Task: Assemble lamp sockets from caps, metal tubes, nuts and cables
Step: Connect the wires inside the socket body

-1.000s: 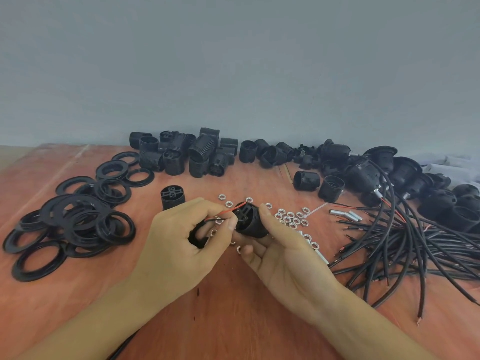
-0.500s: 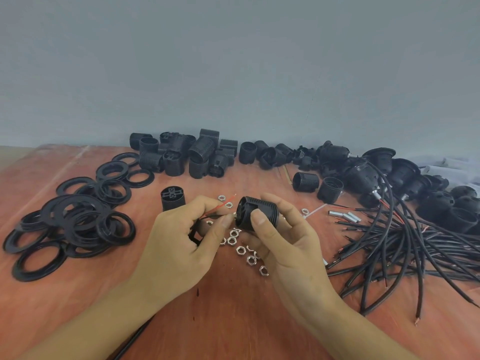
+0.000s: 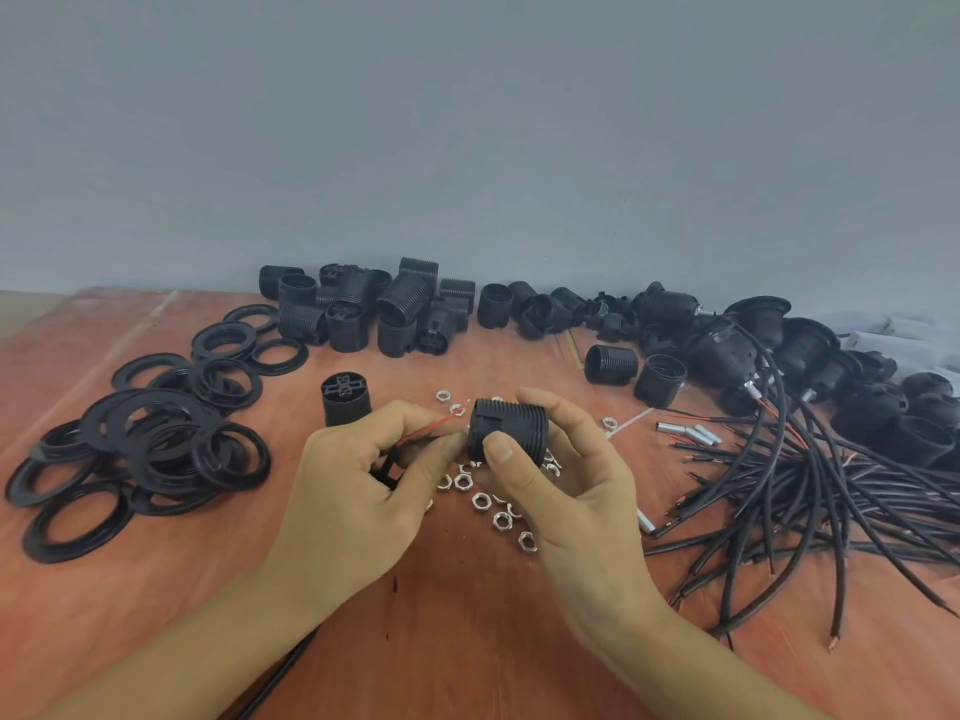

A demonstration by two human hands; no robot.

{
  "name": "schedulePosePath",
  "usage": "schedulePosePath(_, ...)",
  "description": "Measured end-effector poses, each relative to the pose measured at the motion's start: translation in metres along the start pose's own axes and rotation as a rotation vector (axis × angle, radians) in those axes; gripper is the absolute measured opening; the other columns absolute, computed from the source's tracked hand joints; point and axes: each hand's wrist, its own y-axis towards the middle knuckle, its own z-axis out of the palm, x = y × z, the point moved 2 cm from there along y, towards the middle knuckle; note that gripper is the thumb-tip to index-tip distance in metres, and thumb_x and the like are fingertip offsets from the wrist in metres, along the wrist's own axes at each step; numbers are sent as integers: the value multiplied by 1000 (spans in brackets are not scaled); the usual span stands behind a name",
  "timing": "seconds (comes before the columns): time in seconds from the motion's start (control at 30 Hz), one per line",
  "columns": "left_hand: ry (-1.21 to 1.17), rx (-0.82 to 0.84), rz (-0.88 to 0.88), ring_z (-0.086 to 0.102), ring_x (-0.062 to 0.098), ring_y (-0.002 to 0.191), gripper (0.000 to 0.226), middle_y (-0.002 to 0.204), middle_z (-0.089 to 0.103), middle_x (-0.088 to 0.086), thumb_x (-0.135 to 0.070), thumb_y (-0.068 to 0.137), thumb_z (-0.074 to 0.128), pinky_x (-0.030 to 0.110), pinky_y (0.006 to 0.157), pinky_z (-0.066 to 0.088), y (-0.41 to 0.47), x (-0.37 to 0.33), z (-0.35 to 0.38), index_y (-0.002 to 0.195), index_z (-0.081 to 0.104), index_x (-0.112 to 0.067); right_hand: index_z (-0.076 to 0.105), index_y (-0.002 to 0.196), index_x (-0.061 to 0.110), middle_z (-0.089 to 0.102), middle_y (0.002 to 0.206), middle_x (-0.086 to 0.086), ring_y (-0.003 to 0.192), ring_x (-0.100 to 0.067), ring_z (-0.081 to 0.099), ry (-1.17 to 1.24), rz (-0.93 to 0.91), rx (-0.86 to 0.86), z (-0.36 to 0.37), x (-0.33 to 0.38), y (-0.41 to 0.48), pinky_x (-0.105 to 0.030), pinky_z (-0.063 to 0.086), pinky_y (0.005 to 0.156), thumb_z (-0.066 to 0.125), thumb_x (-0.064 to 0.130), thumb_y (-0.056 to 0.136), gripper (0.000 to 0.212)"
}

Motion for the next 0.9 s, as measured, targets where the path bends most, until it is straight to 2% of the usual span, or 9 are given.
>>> schedulePosePath(0.07, -74, 6, -70, 63, 13, 58, 6, 68, 69, -2, -24, 84, 66, 15, 55, 48, -1, 1, 1, 83, 69, -28, 67, 110, 17, 74, 104, -10, 93, -27, 71, 41, 39, -19, -1, -1, 3, -28, 58, 77, 79, 28, 63, 50)
schedulePosePath(0.17, -178, -5, -133, 58, 18, 49, 9, 61, 65, 8, -27, 87, 71, 14, 52, 47, 1, 1, 2, 83, 71, -19, 65, 116, 14, 72, 111, -13, 102, -29, 70, 86, 82, -17, -1, -2, 6, -30, 57, 81, 78, 32, 65, 56)
schedulePosePath(0.33, -290, -8, -243, 56, 9, 44, 18, 52, 62, 6, -32, 79, 66, 14, 49, 45, 2, 3, 3, 81, 71, -14, 66, 115, 15, 73, 108, -10, 100, -24, 70, 85, 74, -9, 0, -3, 6, -26, 55, 81, 79, 31, 65, 55)
schedulePosePath(0.47, -241, 6, -215, 58, 8, 45, 11, 56, 65, 7, -30, 80, 67, 11, 49, 44, 2, 2, 2, 79, 71, -20, 67, 111, 16, 74, 104, -10, 98, -23, 71, 55, 30, 23, -2, -1, 5, -24, 55, 81, 87, 25, 64, 52)
schedulePosePath(0.6, -142, 23, -119, 60, 10, 48, 4, 59, 67, -1, -29, 85, 69, 11, 51, 45, -1, 1, 0, 81, 69, -28, 67, 111, 16, 75, 102, -7, 96, -18, 71, 10, -24, 58, -6, 0, 4, -22, 54, 82, 77, 16, 72, 40)
schedulePosePath(0.7, -120, 10, -109, 61, 9, 54, 9, 64, 68, -8, -22, 85, 69, 15, 53, 47, -2, 0, 3, 81, 69, -30, 67, 110, 16, 75, 99, -5, 92, -13, 71, -16, -51, 54, -7, 0, 4, -20, 54, 79, 73, 11, 72, 38)
schedulePosePath(0.77, -102, 2, -110, 62, 11, 58, 9, 66, 69, -6, -21, 84, 67, 17, 54, 48, -3, -2, 3, 81, 70, -29, 66, 111, 15, 75, 98, -4, 91, -13, 71, -28, -67, 55, -7, 0, 4, -20, 54, 79, 73, 9, 74, 38)
schedulePosePath(0.9, -150, 67, -177, 60, 5, 53, 10, 62, 68, -4, -27, 87, 64, 12, 53, 44, -2, -7, 10, 83, 71, -22, 67, 116, 14, 73, 95, -9, 89, -21, 71, 120, 55, 63, -7, 4, 11, -29, 57, 79, 71, 15, 80, 35)
